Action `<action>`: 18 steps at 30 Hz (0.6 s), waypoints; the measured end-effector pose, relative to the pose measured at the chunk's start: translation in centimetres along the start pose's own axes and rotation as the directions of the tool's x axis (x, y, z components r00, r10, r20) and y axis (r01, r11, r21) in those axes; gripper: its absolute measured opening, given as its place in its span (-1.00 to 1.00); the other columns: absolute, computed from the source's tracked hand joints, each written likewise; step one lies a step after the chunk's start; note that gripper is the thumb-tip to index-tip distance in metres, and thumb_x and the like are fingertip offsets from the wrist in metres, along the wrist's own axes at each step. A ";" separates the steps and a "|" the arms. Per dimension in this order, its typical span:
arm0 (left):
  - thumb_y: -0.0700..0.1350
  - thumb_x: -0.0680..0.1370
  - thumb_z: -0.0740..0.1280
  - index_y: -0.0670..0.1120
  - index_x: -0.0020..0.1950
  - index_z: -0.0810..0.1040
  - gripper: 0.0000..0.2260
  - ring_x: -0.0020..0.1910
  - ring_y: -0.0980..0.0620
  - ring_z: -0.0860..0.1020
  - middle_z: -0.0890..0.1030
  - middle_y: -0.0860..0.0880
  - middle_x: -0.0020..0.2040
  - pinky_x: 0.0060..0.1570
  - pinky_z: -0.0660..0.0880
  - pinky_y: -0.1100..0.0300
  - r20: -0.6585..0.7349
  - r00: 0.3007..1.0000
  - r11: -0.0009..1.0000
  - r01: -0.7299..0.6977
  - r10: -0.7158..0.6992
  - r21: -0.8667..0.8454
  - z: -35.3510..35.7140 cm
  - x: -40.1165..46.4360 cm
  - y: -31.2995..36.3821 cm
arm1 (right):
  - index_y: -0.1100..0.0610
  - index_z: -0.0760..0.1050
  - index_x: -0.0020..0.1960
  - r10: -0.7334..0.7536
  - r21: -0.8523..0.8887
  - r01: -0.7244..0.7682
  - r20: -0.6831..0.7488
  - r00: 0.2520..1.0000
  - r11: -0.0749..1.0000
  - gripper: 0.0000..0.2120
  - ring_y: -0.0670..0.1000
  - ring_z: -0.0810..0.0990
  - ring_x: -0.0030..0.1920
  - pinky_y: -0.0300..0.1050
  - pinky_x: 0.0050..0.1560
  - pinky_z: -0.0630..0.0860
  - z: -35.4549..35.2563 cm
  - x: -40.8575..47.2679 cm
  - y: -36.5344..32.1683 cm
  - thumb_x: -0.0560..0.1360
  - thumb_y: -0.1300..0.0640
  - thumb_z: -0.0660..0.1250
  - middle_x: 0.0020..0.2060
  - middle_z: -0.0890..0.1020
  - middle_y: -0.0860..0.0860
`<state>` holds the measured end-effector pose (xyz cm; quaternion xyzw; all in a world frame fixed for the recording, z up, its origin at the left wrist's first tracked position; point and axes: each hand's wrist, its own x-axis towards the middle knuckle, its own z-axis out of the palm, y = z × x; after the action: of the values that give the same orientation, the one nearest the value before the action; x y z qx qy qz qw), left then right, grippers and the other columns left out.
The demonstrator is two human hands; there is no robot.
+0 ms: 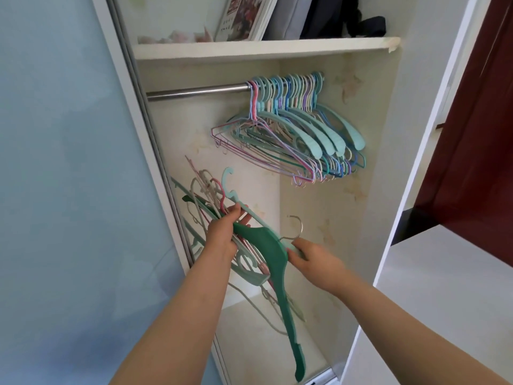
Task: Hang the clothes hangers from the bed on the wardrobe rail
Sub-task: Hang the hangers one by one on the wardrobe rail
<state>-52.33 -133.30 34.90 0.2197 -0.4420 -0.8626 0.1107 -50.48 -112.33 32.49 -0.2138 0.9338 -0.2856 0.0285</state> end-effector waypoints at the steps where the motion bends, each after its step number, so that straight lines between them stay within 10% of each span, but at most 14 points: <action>1: -0.16 0.54 0.40 -0.14 0.09 0.59 -0.85 -0.17 0.03 0.70 0.71 -0.04 -0.07 -0.21 0.59 0.11 -0.007 1.000 1.000 0.003 -0.003 0.003 -0.1 0.0 -0.1 | 0.05 0.37 -0.12 0.005 -0.037 -0.008 -0.068 0.998 0.999 -0.64 0.10 0.52 -0.21 -0.04 -0.21 0.46 0.0 -0.1 -0.1 0.59 -0.22 0.05 -0.28 0.53 -0.02; 8: -0.18 0.52 0.39 -0.11 -0.21 0.54 -0.88 -0.44 0.04 0.39 0.50 0.01 -0.41 -0.30 0.41 0.16 -0.104 0.995 0.999 -0.006 0.009 0.033 -0.4 0.1 0.1 | 0.12 0.35 -0.25 0.114 0.105 -0.092 -0.220 0.969 0.990 -0.59 0.17 0.48 -0.25 -0.04 -0.25 0.40 -2.1 1.7 0.1 0.58 -0.17 0.12 -0.38 0.46 0.02; 18: -0.20 0.52 0.37 -0.14 -0.19 0.53 -0.90 -0.42 0.03 0.39 0.46 -0.02 -0.35 -0.34 0.41 0.17 -0.226 0.974 0.999 -0.025 0.031 0.028 -0.6 0.4 0.5 | 0.09 0.30 -0.34 -0.085 0.107 0.122 -0.299 0.951 0.987 -0.59 -0.01 0.37 -0.39 -0.14 -0.39 0.24 -11.5 7.9 -6.0 0.57 -0.13 0.18 -0.42 0.40 0.00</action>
<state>-52.42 -134.19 34.85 0.3117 -0.4401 -0.8248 0.1700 -57.33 -114.10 45.95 -0.2156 0.8956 -0.3727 -0.1120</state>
